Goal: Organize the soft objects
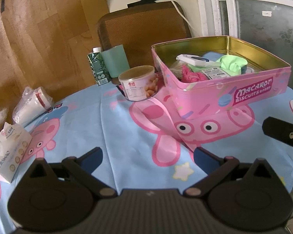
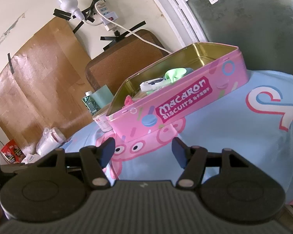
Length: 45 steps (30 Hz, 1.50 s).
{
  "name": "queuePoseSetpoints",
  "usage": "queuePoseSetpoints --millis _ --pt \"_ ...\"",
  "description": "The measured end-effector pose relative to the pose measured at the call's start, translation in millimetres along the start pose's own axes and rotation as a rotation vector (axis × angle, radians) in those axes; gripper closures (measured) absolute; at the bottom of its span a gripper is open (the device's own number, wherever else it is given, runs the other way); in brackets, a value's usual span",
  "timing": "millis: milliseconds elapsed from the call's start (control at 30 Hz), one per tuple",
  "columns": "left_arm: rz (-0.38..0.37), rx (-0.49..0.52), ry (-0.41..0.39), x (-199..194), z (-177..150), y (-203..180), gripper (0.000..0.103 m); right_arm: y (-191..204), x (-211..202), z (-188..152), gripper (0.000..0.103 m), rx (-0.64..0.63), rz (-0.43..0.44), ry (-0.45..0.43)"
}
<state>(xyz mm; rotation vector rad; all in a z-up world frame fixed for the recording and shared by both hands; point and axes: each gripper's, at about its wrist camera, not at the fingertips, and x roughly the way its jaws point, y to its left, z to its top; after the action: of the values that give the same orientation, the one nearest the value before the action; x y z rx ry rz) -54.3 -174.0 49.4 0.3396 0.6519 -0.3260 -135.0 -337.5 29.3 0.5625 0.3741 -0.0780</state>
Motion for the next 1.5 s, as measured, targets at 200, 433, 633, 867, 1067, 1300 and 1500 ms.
queuePoseSetpoints --millis 200,433,633,867,1067,1300,1500 --pt "-0.001 0.000 -0.006 -1.7 -1.3 4.6 0.000 10.1 -3.7 -2.0 0.036 -0.018 -0.013 -0.031" --pt "-0.002 -0.007 -0.013 -4.4 -3.2 10.5 0.000 15.2 -2.4 -3.5 0.036 -0.015 -0.016 -0.027" --pt "-0.011 -0.016 -0.013 -7.7 -5.6 14.2 0.000 15.8 -1.9 -1.7 0.036 -0.037 -0.011 -0.028" --pt "-0.033 -0.023 -0.022 -12.6 -8.3 20.2 0.000 22.8 -4.3 -2.7 0.036 -0.042 -0.022 -0.043" --pt "-0.051 -0.034 -0.035 -17.9 -10.0 24.2 0.000 28.1 -8.2 -3.9 0.036 -0.059 -0.015 -0.065" --pt "-0.045 -0.047 -0.046 -20.6 -11.4 29.3 0.000 35.6 -8.2 -6.6 0.036 -0.067 -0.016 -0.063" --pt "-0.048 -0.060 -0.045 -21.2 -14.7 32.1 0.000 36.1 -5.8 -8.5 0.036 -0.053 -0.029 -0.044"
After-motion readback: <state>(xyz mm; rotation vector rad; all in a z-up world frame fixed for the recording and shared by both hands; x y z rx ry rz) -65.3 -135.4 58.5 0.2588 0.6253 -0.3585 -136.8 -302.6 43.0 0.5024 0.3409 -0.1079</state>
